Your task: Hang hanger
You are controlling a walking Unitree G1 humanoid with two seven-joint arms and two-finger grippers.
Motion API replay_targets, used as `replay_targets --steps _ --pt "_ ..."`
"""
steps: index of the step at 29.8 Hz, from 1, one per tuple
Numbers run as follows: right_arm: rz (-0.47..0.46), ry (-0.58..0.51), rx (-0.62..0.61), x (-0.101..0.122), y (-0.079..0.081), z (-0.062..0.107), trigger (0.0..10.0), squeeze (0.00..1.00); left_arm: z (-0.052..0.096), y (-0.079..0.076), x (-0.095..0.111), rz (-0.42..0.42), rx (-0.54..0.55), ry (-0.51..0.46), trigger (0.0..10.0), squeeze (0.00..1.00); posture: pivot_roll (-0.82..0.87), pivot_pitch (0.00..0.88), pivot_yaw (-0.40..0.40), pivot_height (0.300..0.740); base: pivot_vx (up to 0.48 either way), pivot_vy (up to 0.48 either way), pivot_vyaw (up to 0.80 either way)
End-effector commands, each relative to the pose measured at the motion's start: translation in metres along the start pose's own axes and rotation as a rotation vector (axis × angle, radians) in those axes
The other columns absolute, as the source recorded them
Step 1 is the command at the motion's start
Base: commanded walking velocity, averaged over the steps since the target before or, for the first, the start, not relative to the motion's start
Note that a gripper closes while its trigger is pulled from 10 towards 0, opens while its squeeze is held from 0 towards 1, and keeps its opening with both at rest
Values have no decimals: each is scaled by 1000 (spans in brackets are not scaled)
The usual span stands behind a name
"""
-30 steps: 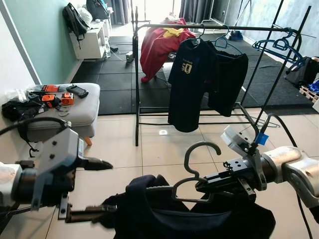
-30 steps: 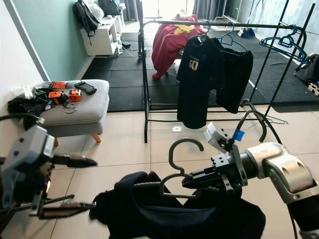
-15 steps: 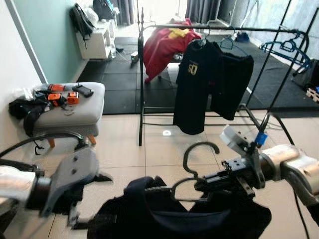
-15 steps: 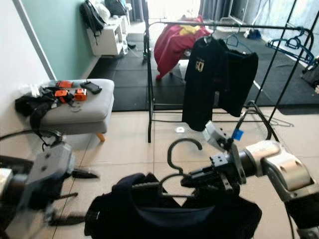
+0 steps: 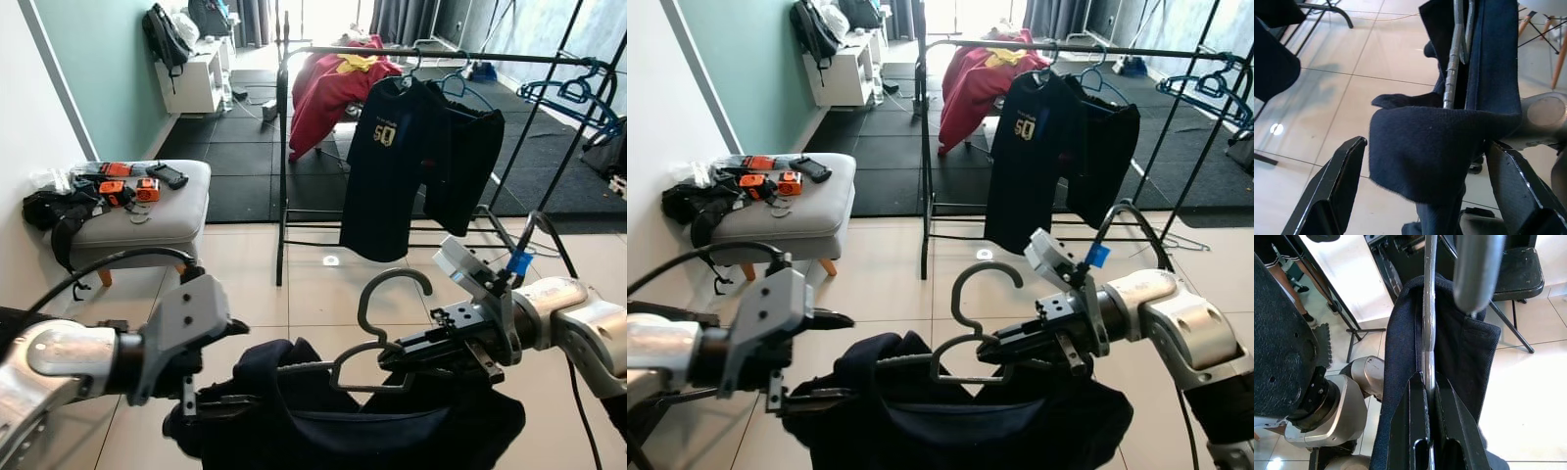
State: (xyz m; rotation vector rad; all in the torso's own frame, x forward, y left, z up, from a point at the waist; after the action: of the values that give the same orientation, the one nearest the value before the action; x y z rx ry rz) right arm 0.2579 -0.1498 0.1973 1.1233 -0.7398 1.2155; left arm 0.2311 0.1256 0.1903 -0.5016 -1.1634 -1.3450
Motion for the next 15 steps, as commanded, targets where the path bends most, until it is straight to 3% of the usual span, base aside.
replay_targets --steps 1,7,8,9,10,15 --pt "49 -25 27 12 4 0 0 0 -3 -3 -3 13 -18 11 10000 0 -92 0 -12 740 0 0 0" --pt "52 -28 28 13 4 -1 0 0 -6 -7 -4 25 -44 8 10000 0 -90 0 -9 740 0 0 0" --pt "56 -31 29 14 4 -1 0 0 -9 -9 -4 26 -52 4 8627 0 -89 0 -8 740 0 0 0" --pt "56 -31 29 14 4 -1 0 0 -9 -9 -4 26 -52 4 8627 0 -89 0 -8 740 0 0 0" --pt "61 -35 32 15 5 -2 0 0 -15 -11 -3 33 -54 -9 431 0 -92 0 -4 740 0 0 0" --pt "68 -43 37 18 7 -3 0 0 -25 -11 -3 43 -50 -23 0 0 -93 0 -5 740 0 0 0"
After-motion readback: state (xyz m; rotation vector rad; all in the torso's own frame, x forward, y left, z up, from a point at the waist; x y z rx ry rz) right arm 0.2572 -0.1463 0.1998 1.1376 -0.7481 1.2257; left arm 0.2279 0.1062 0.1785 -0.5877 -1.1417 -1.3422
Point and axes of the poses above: a point about 5 cm out from each wrist's last joint towards the gripper, its own z axis pointing back from the gripper into the wrist, its own x axis along the axis of the wrist's last joint, y = z × x, the point moved 4 cm from there along -z, pointing out of the wrist towards the gripper, and after that the axes turned 4 degrees about -z, right-handed, at the moved point
